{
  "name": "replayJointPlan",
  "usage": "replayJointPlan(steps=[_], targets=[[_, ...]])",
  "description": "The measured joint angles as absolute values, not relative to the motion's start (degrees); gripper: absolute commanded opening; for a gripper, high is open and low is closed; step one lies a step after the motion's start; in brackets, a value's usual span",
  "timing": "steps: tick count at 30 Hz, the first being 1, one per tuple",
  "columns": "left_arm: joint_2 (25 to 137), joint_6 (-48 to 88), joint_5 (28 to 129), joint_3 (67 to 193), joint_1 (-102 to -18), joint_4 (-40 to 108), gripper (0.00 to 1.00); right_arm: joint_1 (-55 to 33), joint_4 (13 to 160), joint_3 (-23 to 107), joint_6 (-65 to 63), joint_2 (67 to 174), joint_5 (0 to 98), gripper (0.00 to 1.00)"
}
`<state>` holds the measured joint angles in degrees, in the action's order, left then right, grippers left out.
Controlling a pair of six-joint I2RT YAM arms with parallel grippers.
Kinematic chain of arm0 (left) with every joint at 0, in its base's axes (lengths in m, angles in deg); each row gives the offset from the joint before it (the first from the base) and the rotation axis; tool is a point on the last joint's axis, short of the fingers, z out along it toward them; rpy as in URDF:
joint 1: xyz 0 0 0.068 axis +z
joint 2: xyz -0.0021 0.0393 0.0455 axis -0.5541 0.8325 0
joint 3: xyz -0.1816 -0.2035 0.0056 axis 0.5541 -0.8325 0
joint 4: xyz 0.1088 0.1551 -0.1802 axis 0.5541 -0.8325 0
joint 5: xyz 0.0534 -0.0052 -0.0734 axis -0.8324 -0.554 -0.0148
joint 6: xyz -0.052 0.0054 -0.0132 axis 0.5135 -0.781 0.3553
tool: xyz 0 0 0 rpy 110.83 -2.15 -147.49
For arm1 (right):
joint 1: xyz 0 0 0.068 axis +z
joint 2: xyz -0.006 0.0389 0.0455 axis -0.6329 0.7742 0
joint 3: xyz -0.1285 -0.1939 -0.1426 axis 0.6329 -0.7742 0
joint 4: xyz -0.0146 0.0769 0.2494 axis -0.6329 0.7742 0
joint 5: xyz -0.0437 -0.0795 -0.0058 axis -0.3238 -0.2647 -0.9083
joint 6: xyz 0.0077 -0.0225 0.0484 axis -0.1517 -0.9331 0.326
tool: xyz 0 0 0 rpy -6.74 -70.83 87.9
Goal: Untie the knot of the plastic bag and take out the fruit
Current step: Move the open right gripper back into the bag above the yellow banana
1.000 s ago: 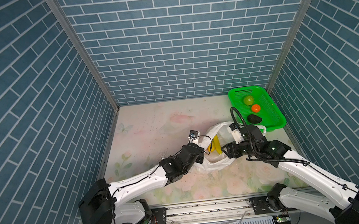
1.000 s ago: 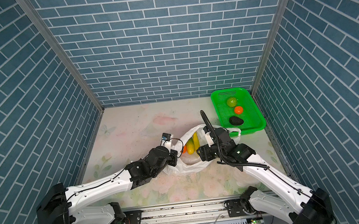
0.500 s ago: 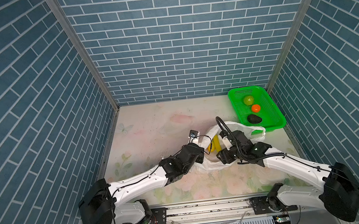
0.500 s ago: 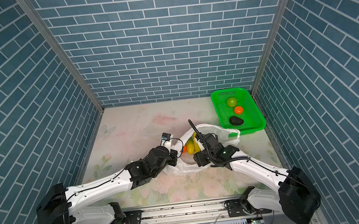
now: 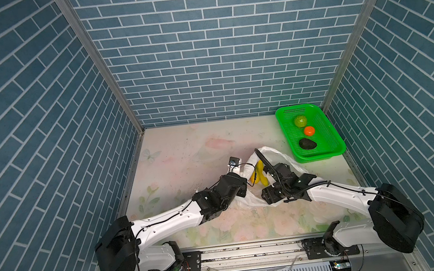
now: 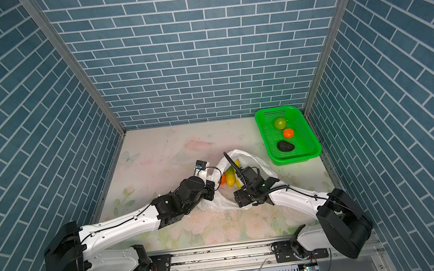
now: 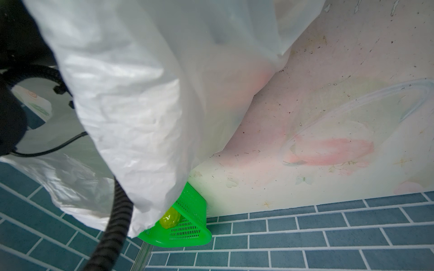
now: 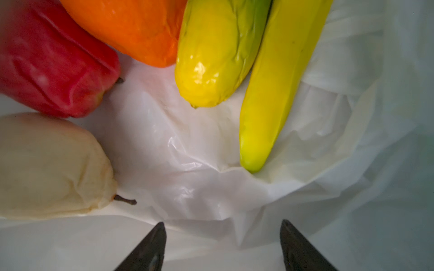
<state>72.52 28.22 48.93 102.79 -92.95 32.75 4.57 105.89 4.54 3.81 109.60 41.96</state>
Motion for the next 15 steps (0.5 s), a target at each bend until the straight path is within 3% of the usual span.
replayJointPlan(steps=[7, 15], targets=[[72.52, 28.20, 49.37, 102.79, -92.98, 32.75, 0.00, 2.34, 105.83, 14.27, 7.42, 114.81, 42.40, 0.77], [72.52, 28.22, 49.65, 102.79, -93.11, 33.41, 0.00, 1.18, 101.70, 14.77, 14.06, 119.02, 40.70, 0.73]])
